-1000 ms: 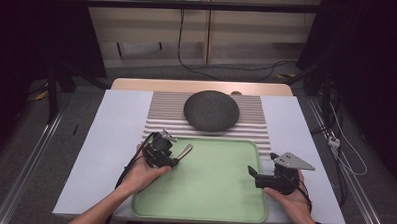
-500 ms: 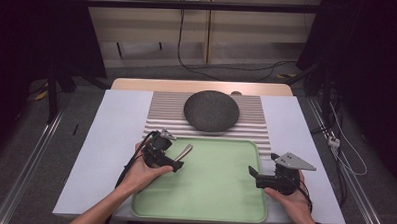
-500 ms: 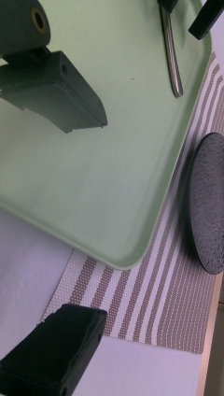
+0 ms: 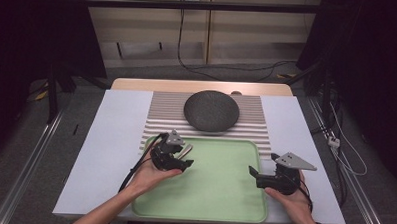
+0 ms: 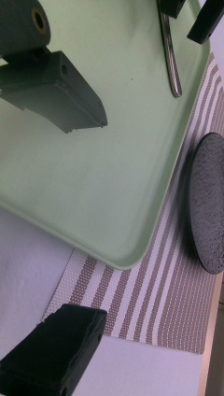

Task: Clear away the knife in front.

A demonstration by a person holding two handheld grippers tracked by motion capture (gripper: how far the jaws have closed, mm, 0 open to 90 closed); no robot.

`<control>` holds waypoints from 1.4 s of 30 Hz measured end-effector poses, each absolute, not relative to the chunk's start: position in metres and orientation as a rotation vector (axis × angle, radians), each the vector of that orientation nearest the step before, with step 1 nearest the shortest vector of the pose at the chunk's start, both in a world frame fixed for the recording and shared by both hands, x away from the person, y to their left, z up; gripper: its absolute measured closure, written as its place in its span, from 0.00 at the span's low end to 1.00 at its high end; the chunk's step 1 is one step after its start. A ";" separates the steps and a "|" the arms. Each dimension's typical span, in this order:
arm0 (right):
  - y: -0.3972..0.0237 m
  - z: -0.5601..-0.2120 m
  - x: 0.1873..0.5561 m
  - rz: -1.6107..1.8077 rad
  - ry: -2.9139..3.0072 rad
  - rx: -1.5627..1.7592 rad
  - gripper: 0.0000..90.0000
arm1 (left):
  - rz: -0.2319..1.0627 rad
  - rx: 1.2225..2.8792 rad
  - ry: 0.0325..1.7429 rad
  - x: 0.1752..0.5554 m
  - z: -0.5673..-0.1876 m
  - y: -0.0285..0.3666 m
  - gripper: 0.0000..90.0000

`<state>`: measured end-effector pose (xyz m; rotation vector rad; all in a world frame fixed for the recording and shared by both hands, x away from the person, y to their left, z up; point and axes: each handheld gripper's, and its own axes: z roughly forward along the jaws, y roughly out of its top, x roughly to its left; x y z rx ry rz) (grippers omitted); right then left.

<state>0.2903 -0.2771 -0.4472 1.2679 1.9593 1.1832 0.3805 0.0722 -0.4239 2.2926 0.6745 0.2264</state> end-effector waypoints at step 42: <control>-0.275 -0.447 0.290 1.176 1.962 1.254 0.08 | 0.273 2.438 0.671 0.379 -0.436 0.072 1.00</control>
